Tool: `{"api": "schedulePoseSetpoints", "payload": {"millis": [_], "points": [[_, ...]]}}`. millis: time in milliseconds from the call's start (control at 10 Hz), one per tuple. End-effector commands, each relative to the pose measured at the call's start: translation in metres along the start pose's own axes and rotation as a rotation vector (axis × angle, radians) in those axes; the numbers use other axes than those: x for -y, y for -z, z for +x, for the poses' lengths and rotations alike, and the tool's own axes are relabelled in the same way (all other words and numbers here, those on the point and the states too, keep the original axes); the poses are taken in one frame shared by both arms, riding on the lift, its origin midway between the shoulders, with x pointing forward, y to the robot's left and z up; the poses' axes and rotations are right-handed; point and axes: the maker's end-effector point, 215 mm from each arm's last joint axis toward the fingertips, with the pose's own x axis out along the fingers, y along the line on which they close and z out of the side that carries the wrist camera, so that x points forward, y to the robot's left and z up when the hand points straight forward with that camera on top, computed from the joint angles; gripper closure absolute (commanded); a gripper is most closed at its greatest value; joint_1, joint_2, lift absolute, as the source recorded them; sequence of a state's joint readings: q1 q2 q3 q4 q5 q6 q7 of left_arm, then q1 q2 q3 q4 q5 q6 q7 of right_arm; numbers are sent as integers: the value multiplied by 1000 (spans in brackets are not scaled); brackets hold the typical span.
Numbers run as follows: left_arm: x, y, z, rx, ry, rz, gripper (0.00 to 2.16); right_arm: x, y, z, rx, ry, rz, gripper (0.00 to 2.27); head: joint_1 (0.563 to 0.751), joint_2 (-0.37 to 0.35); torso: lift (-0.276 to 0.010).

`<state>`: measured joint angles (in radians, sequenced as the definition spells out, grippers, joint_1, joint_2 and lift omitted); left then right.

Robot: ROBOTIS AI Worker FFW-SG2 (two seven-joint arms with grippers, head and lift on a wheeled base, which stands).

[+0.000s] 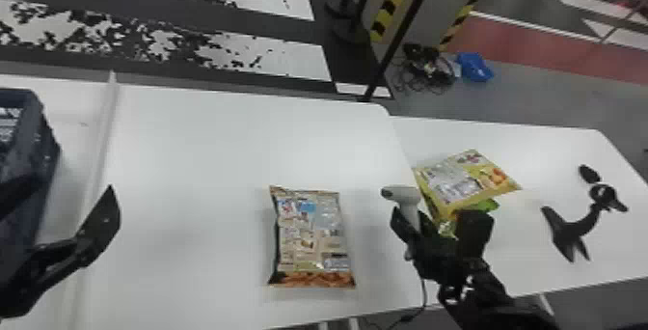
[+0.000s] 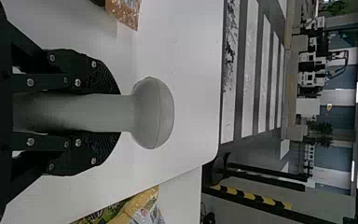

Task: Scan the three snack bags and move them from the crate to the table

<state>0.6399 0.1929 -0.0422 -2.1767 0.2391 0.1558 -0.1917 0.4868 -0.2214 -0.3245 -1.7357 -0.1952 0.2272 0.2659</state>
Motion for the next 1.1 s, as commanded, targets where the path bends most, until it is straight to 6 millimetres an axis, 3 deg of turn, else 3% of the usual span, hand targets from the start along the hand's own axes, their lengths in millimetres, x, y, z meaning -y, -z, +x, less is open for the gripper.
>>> {"api": "schedulePoseSetpoints", "payload": {"millis": [0,200,400,700,1000], "points": [[0,3,2,-3,2,-1,33,-15,-10,-33,42,-25,54,2196,695,-350,-62],[2,0,5,3,3,-5,33,-46,-11,-67,37,-78,111,2196,695,-340,-62],[0,-1,6,6,-4,-7,33,-90,13,-79,-52,-157,171,2196,695,-316,-62],[2,-4,5,11,-7,-10,33,-138,27,-76,-91,-239,182,2196,695,-223,-62],[0,-5,5,13,-8,-8,33,-145,53,-62,-155,-243,175,2196,695,-182,-62]]}}
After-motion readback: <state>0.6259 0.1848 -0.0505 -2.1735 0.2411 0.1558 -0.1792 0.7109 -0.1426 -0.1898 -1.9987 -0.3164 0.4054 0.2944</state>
